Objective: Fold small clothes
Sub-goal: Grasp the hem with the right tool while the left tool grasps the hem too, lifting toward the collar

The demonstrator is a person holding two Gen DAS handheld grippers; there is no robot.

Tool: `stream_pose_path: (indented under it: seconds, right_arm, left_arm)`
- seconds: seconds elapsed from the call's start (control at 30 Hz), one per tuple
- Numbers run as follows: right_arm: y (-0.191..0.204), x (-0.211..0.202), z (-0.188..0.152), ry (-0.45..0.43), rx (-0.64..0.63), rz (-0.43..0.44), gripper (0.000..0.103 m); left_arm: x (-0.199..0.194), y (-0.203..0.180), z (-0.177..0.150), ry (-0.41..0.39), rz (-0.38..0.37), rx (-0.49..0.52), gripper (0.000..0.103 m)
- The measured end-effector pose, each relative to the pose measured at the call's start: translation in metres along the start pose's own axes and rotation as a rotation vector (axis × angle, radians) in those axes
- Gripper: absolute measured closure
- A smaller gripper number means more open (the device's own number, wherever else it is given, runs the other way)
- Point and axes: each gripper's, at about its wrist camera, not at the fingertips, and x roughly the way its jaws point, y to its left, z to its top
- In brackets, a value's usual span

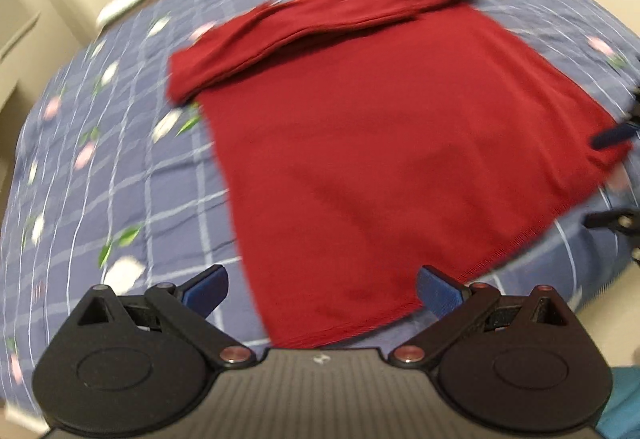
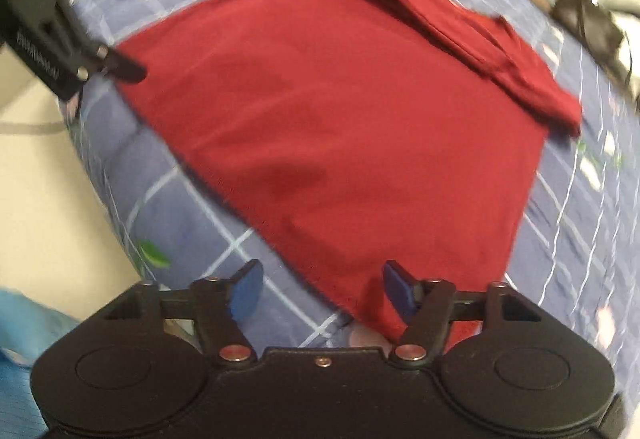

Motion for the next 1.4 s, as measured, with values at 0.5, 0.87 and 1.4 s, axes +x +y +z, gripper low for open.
stream_pose_path:
  seconds: [0.5,0.87,1.4]
  right_arm:
    - [-0.035,-0.002,0.014,-0.098,0.276,0.085,0.087]
    - [-0.118,-0.01,0.037,-0.108,0.72,0.341,0.092]
    - [-0.109,-0.005,0.016,-0.083,0.705,0.365,0.091]
  left_arm:
    - [0.015,-0.063,-0.013,-0.105,-0.048,0.226,0.001]
    - [0.031,-0.078,-0.002,-0.089,0.053,0.296,0.009]
    - [0.039,-0.117,-0.01,-0.188,0.086,0.566,0.012]
